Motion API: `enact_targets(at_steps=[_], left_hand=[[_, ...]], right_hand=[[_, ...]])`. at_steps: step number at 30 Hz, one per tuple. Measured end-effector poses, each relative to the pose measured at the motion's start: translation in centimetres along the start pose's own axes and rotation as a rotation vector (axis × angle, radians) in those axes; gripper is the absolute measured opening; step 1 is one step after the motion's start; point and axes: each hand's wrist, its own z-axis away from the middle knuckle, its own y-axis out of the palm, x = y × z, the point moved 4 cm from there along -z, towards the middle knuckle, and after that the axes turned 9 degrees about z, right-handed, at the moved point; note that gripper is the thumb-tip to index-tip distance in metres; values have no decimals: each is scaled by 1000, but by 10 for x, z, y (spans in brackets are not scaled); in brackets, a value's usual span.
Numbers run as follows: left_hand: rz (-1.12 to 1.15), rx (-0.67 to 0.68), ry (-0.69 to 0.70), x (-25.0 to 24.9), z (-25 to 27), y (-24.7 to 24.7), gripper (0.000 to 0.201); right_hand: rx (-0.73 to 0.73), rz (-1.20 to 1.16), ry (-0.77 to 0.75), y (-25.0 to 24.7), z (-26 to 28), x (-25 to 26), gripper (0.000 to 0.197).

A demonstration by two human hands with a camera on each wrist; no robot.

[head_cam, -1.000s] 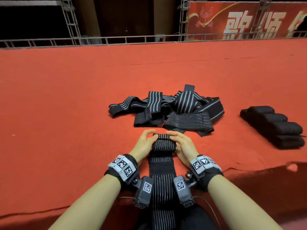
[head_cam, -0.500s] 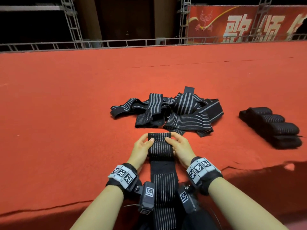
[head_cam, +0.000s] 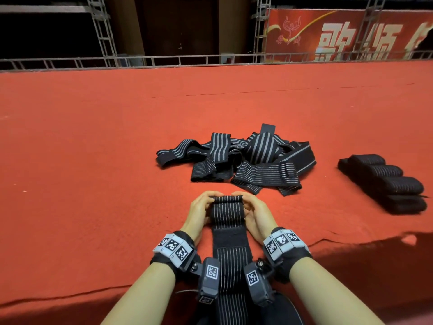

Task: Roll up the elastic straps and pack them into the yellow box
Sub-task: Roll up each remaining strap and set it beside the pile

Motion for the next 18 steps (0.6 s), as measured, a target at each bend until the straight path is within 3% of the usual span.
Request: enact_targets(at_steps=[5, 10, 14, 18], left_hand=[[2, 24, -5, 2, 0, 2, 18], [45, 29, -48, 4, 0, -1, 31], [-69, 72, -34, 7, 0, 4, 29], [-32, 76, -1, 8, 0, 2, 27]], right_hand=[[19, 67, 0, 1, 0, -3, 13], [-4, 48, 23, -1, -2, -6, 34], [24, 26, 34, -3, 2, -3, 25], [30, 84, 14, 1, 3, -1, 24]])
